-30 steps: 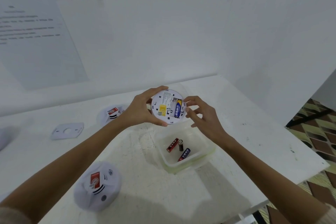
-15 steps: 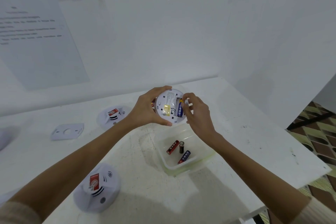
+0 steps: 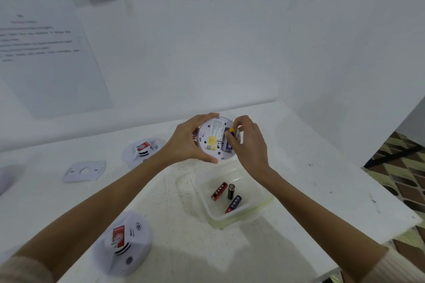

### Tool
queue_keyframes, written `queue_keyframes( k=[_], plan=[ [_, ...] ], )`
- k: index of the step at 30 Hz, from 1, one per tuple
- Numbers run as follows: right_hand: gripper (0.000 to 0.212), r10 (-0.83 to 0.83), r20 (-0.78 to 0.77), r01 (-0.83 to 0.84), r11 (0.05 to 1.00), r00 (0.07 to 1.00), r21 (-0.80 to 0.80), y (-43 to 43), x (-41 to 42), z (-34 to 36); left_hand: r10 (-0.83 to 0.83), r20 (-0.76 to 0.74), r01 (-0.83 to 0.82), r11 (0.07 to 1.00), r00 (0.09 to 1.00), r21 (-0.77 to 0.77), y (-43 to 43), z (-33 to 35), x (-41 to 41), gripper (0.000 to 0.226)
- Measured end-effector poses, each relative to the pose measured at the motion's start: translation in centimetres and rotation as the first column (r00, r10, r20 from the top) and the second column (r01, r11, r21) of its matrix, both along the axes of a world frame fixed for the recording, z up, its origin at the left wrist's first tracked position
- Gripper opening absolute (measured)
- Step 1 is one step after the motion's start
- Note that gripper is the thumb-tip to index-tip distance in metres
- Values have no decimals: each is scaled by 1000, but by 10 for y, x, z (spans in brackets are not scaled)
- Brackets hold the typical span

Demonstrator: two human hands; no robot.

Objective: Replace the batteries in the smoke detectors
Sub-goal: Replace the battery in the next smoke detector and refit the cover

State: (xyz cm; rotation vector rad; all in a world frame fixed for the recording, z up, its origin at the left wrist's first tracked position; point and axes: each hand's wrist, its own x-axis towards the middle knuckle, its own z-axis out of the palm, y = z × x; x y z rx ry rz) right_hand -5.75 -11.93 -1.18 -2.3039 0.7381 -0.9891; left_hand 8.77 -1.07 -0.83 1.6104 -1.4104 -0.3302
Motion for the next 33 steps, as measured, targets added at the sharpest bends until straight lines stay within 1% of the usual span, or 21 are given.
queue_keyframes(
  k=[2,4,6,8,11,16,19,21,23,25,27,28,31,33],
  plan=[
    [15,-9,69,10,1000,998,-14,-3,-1,2,5,-7,-5,1000,1000,7,0,2,2,95],
    [12,57,132,-54,998,990,-28,-6,-1,4,5,-14,-5,1000,1000,5,1,4,3,95],
    [12,131,198,-131,991,971,-16,-8,-2,7,-3,-17,3,1000,1000,-2,2,5,4,94],
    [14,180,232,-187,982,956,6,-10,-3,9,-9,-36,8,1000,999,-9,3,7,3,95],
    [27,223,234,-233,972,946,17,-13,-6,10,-11,-74,11,1000,997,-4,5,10,5,96],
    [25,267,217,-276,961,939,10,-17,-15,8,-19,-70,21,999,997,26,8,11,4,97],
    [23,308,215,-309,951,927,-27,-20,-22,9,-27,-52,29,999,998,42,8,8,2,100],
    [21,317,233,-325,946,919,-6,-19,-27,10,-20,-53,22,999,998,46,9,8,1,100],
    [18,323,238,-343,938,916,50,-19,-32,13,-5,-62,8,999,998,47,11,9,2,98],
    [16,346,209,-380,912,915,154,-21,-38,15,1,-78,3,999,997,47,13,9,5,99],
    [14,391,172,-425,862,904,277,-25,-43,14,2,-93,3,999,996,45,15,8,9,101],
    [14,413,136,-435,845,900,312,-28,-46,12,4,-95,0,999,995,42,16,8,10,100],
    [14,473,-42,-431,833,880,348,-32,-53,5,12,-102,-9,1000,995,24,18,7,13,100],
    [12,542,-213,-457,820,813,344,-33,-55,0,12,-101,-9,1000,995,29,19,8,12,101]
  ],
)
